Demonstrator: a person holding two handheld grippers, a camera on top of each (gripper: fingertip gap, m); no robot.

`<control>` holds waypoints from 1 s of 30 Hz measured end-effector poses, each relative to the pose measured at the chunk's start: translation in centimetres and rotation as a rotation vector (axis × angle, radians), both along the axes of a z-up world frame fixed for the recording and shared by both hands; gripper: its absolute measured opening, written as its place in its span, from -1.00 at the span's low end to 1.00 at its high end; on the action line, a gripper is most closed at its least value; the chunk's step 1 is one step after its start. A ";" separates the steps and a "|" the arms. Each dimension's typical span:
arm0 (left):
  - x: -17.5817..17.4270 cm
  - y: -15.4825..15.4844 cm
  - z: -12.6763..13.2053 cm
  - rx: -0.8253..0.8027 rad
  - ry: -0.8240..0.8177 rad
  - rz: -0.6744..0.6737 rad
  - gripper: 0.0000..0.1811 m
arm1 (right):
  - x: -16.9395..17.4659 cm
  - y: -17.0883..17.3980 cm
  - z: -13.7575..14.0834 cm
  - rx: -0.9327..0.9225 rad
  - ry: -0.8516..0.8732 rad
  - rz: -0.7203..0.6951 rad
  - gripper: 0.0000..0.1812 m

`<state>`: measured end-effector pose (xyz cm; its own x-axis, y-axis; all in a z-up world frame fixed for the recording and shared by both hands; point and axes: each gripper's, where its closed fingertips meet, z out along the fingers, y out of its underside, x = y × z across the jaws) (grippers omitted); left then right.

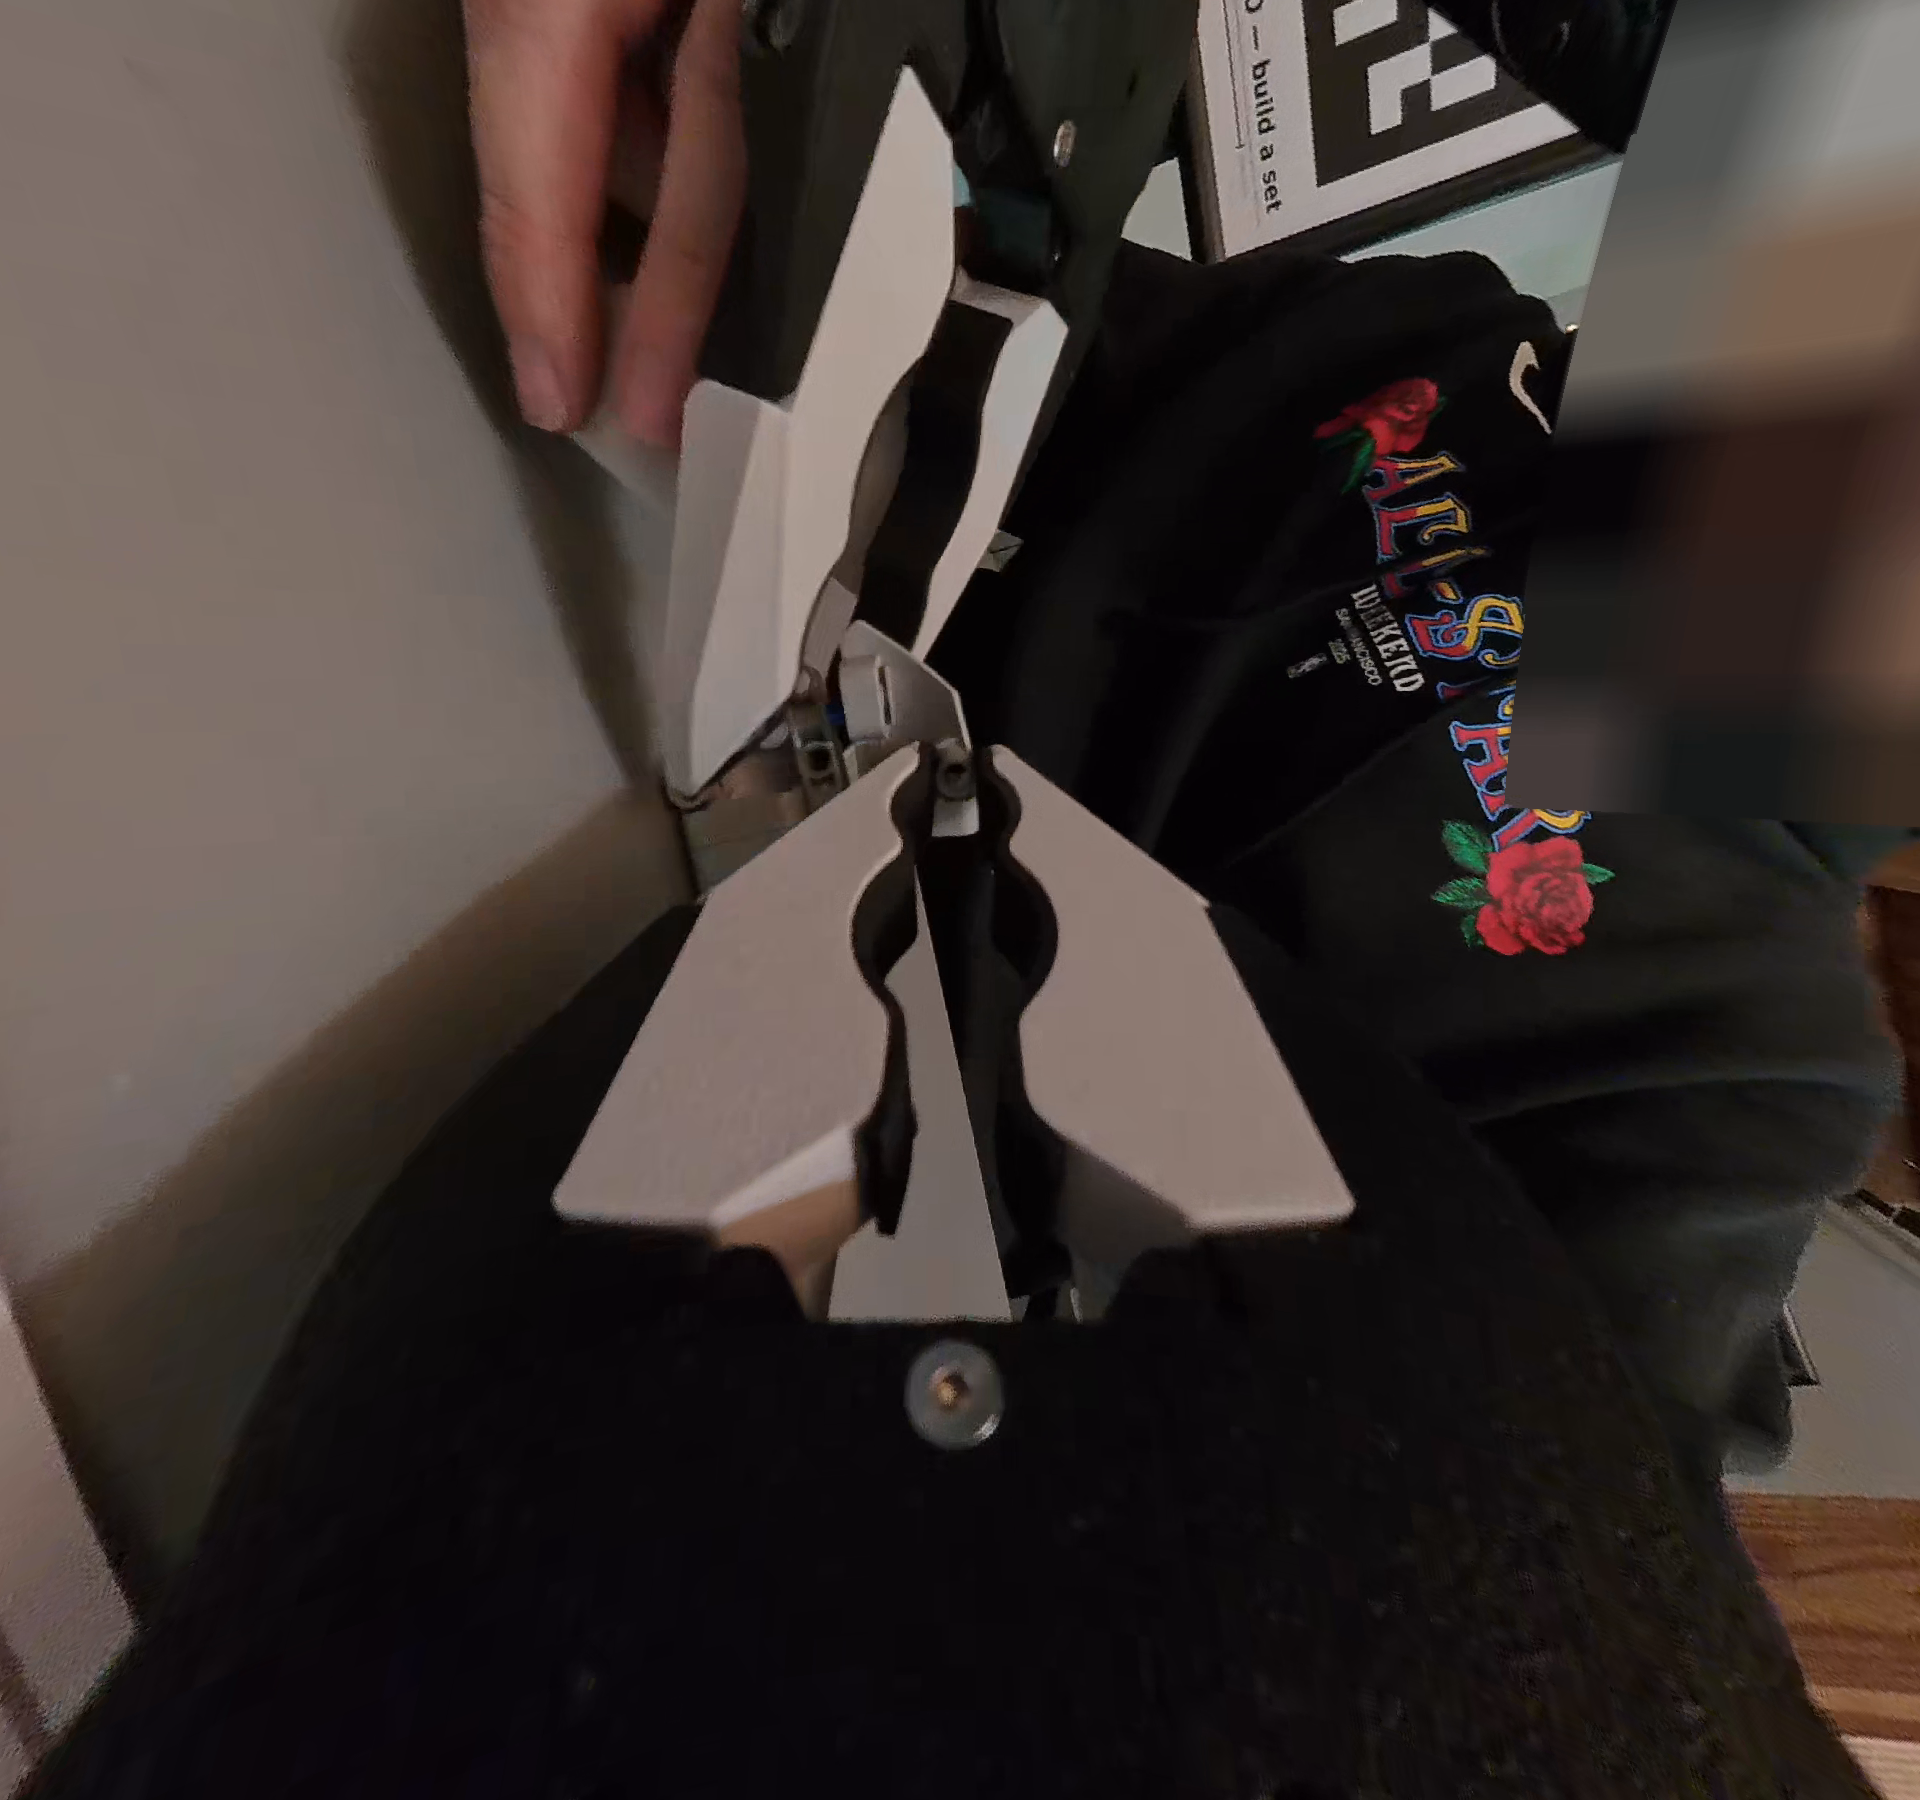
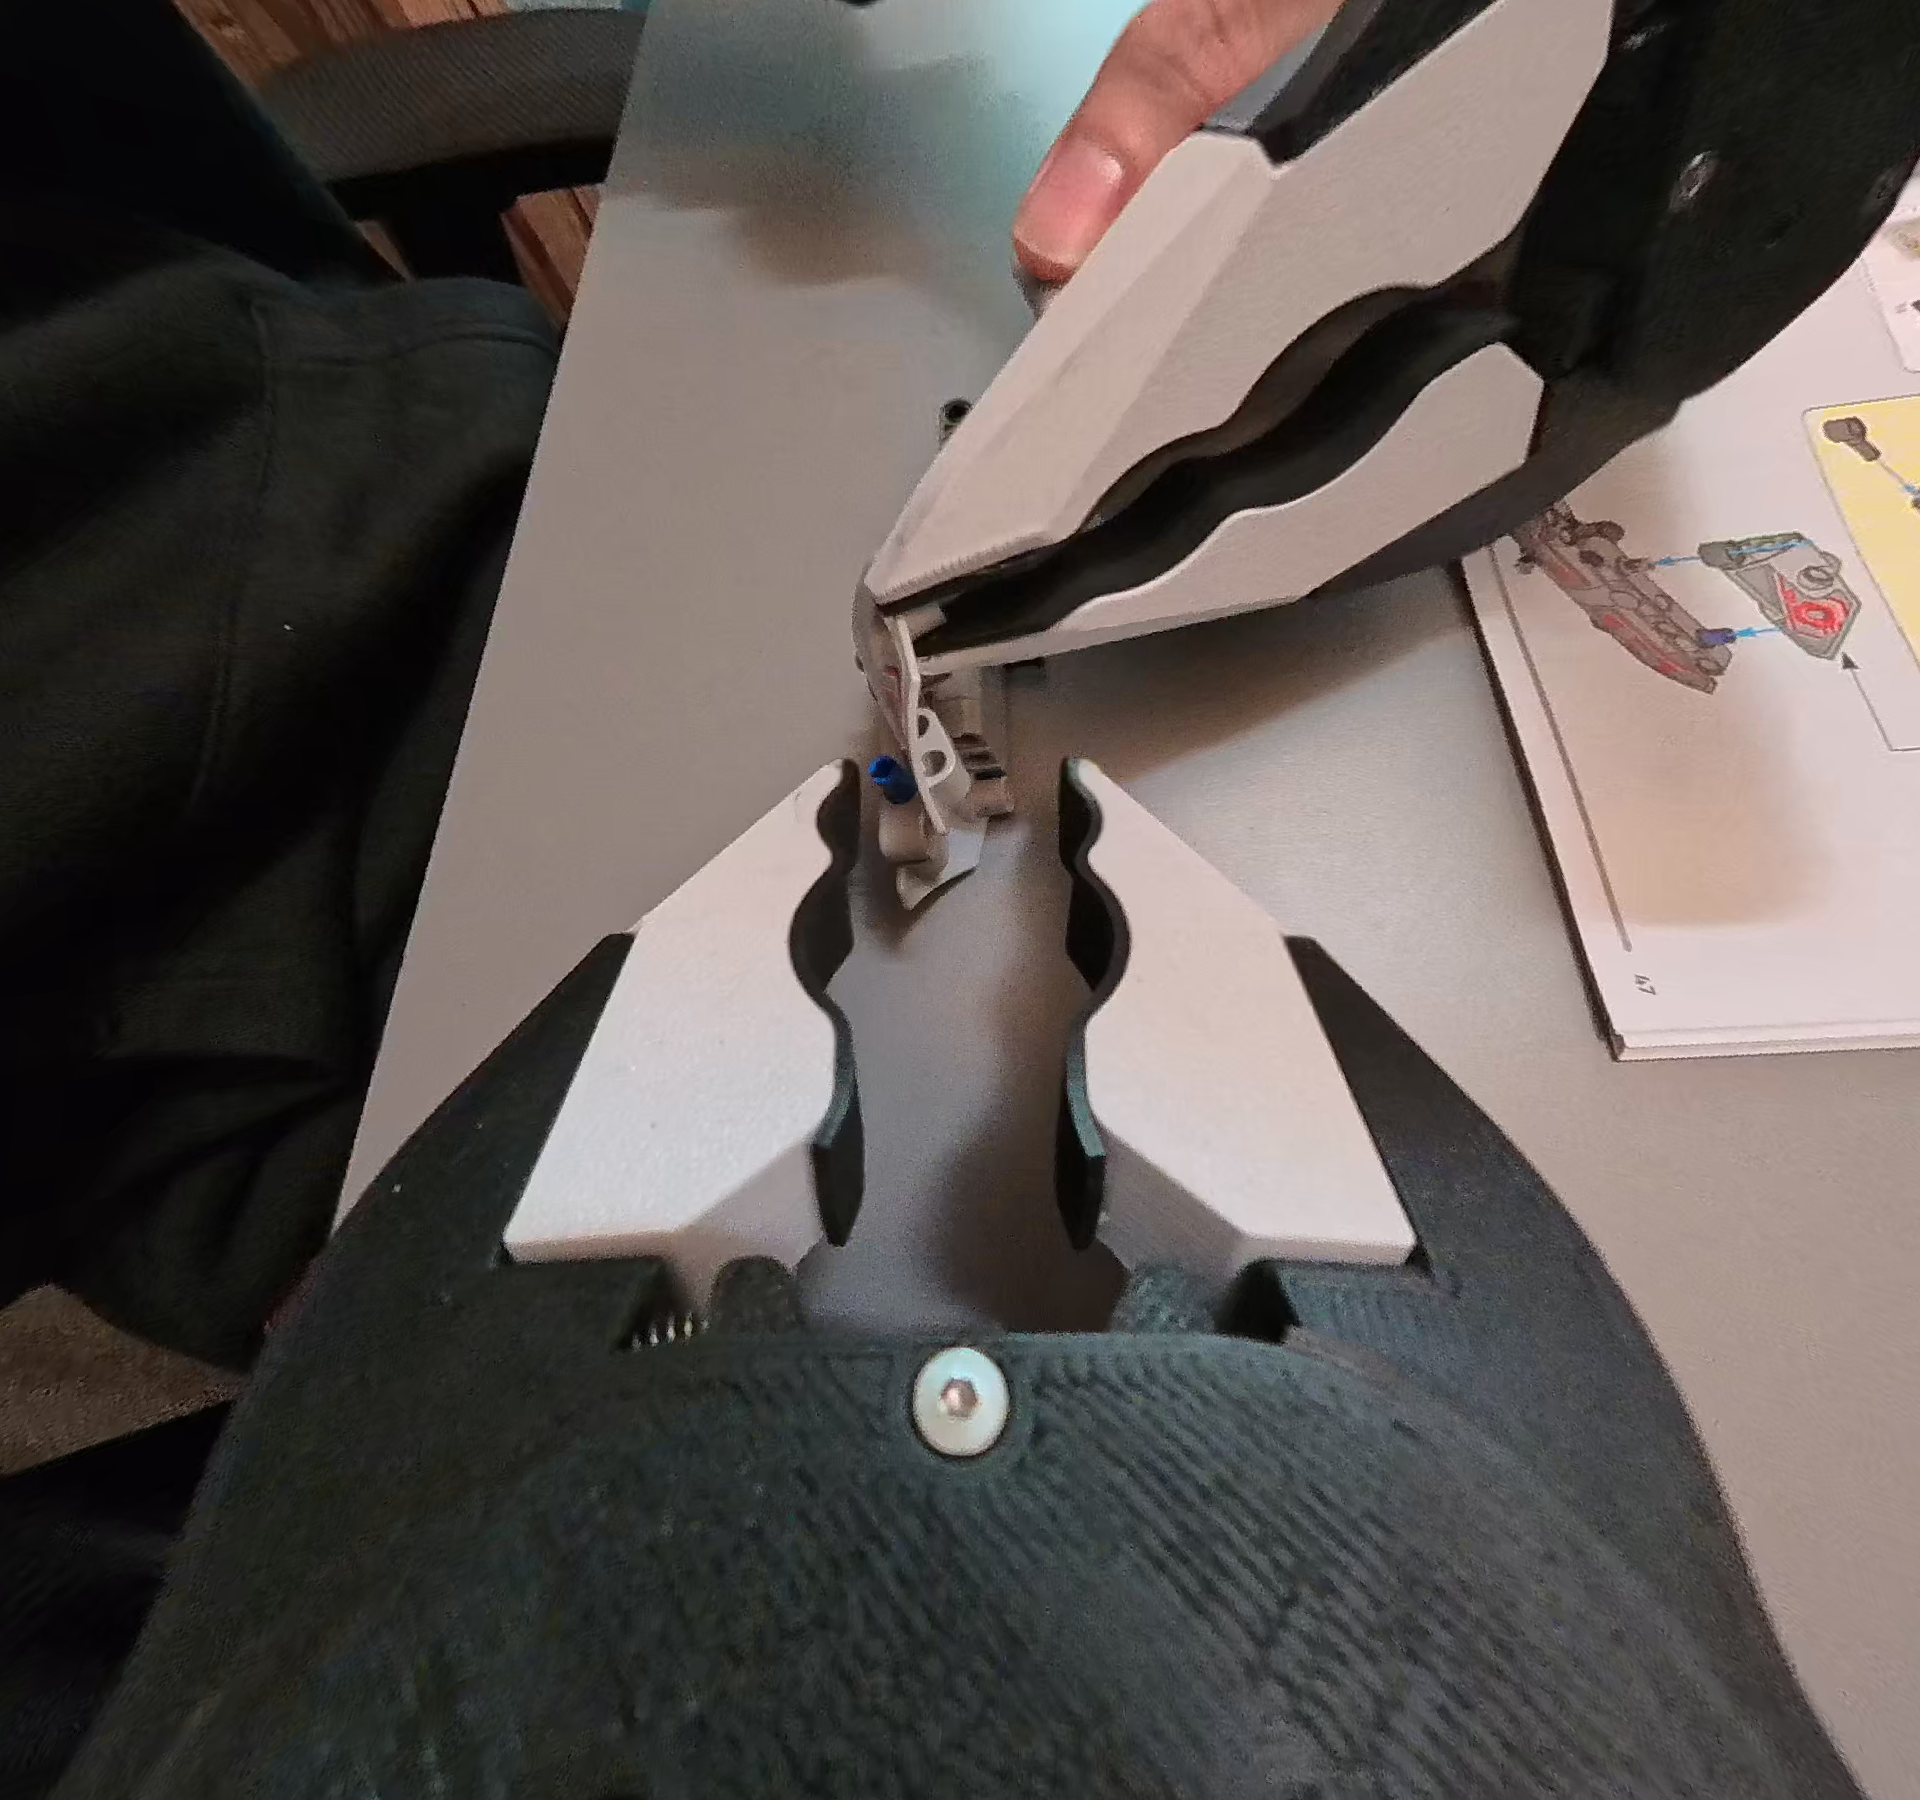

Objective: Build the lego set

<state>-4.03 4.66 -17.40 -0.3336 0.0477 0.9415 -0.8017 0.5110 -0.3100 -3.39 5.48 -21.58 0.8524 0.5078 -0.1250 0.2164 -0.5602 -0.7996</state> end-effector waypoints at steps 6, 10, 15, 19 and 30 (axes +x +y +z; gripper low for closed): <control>0.3 0.0 0.0 -0.026 0.002 -0.009 -0.94 | 0.3 -0.2 2.1 0.107 0.078 -0.006 -0.75; 0.6 0.1 -0.1 -0.027 -0.003 -0.002 -0.95 | 0.3 -0.2 2.2 0.114 0.077 -0.011 -0.89; 0.8 0.3 -1.1 0.016 -0.052 0.014 -0.95 | 0.1 0.0 0.7 0.045 0.016 -0.007 -0.91; 1.4 0.4 -0.8 0.036 -0.144 0.074 -0.92 | 0.4 0.2 1.0 0.059 0.027 -0.029 -0.92; 1.4 1.2 -1.5 0.355 -0.723 0.104 -0.78 | 0.5 0.2 1.2 0.077 0.015 -0.035 -0.93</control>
<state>-2.60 5.87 -18.94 -0.8514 -0.2778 0.4450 -0.5141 0.6104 -0.6025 -2.91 5.70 -20.40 0.8681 0.4862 -0.1001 0.1852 -0.5043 -0.8435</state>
